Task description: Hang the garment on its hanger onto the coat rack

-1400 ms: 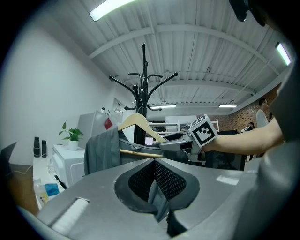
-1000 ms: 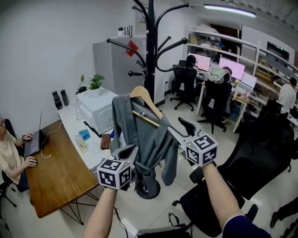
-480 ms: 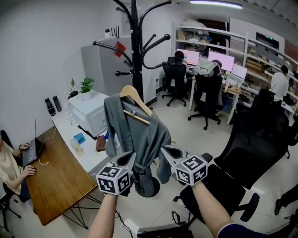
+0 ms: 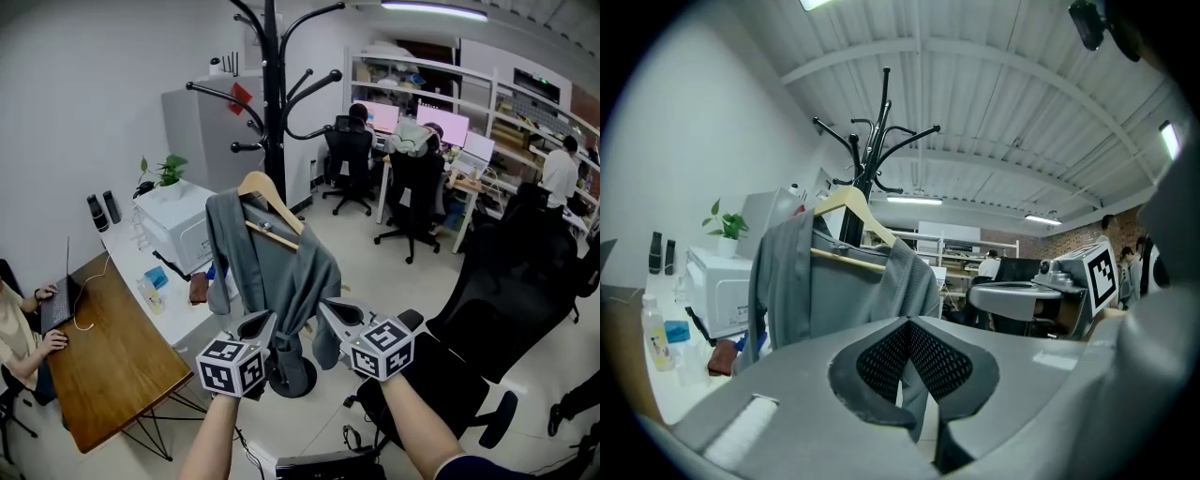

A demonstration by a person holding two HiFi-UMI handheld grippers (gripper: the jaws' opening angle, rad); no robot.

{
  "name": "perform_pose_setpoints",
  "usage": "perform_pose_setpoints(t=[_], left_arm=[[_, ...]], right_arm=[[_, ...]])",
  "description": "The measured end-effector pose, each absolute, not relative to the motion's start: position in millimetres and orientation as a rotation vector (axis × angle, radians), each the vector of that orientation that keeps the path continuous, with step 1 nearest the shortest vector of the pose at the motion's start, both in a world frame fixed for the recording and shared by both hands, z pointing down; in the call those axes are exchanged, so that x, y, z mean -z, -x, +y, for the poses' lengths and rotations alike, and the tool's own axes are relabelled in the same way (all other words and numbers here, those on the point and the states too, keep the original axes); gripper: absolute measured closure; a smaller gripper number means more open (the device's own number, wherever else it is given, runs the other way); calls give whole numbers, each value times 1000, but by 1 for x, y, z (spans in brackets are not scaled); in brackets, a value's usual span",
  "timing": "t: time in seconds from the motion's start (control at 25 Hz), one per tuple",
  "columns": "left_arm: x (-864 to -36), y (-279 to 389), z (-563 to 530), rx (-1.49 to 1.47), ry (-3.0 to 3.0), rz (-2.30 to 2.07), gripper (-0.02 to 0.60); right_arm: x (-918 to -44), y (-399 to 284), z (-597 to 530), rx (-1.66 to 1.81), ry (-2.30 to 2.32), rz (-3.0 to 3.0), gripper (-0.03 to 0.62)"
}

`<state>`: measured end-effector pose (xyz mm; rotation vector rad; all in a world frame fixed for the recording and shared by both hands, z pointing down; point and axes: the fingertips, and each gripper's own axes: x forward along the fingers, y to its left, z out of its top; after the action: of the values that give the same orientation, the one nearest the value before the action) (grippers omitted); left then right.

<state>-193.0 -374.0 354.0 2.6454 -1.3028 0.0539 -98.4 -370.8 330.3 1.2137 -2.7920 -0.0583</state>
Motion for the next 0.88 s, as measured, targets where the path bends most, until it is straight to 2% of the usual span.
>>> perform_pose_setpoints(t=[0.88], left_arm=[[-352, 185, -375, -40, -2649, -1292, 580]], right_arm=[[-335, 96, -377, 60, -1195, -2780, 591]])
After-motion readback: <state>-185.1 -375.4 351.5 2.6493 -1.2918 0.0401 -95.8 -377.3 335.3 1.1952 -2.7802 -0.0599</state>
